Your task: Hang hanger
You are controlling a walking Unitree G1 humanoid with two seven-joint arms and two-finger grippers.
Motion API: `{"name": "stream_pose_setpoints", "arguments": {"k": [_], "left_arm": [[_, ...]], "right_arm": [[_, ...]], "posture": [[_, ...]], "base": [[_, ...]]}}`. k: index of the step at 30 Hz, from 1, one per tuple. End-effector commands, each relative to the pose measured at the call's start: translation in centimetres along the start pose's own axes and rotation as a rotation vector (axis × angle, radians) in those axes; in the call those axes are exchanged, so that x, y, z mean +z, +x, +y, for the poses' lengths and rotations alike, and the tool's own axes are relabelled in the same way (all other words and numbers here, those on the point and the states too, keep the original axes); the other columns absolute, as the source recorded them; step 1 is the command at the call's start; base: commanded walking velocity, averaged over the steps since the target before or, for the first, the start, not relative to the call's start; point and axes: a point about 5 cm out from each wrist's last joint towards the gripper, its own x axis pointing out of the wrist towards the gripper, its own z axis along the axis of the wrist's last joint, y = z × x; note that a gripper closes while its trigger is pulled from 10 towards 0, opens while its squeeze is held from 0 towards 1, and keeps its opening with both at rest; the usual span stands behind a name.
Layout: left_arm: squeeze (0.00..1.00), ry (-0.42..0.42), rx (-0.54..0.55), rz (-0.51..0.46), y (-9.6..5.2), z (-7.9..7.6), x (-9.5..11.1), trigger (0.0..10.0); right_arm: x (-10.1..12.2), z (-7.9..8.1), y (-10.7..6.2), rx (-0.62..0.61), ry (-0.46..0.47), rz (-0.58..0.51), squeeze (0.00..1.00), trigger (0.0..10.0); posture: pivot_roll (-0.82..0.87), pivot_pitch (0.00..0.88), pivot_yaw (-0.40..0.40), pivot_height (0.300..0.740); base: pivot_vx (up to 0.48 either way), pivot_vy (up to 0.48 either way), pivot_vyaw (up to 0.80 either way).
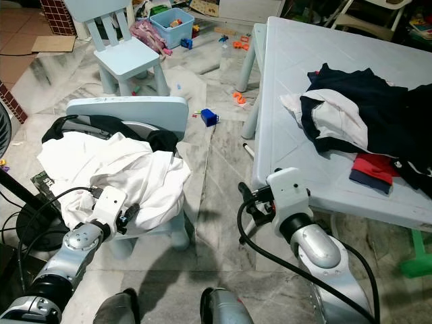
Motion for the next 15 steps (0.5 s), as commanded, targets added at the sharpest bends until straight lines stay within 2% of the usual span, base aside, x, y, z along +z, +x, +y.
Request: {"name": "stream_pose_setpoints", "arguments": {"k": [1,12,15], "left_arm": [[0.0,-0.021,0.013,0.016,-0.1,-0.1,-0.6,0.0],[0.0,-0.061,0.038,-0.003,0.3,-0.2,-0.2,0.0],[0.0,-0.102,0.091,-0.072,0.6,0.5,1.3,0.0]], "right_arm": [[-0.1,-0.1,0.0,-0.002,-0.007,0.002,0.0,10.0],[-0.1,-0.3,0.4,-0.014,0.009,-0.006,0.0,10.0],[0.1,-0.2,0.8,-0.004,0.011,-0.015,0.0,10.0]], "posture": [[-0.13,0.142,-0.118,0.74],[-0.12,0.113,-0.123,0.74],[-0.12,0.124,-0.121,0.74]], "base": [[0.0,0.0,0.0],[0.0,0.0,0.0],[0.0,0.0,0.0]]}}
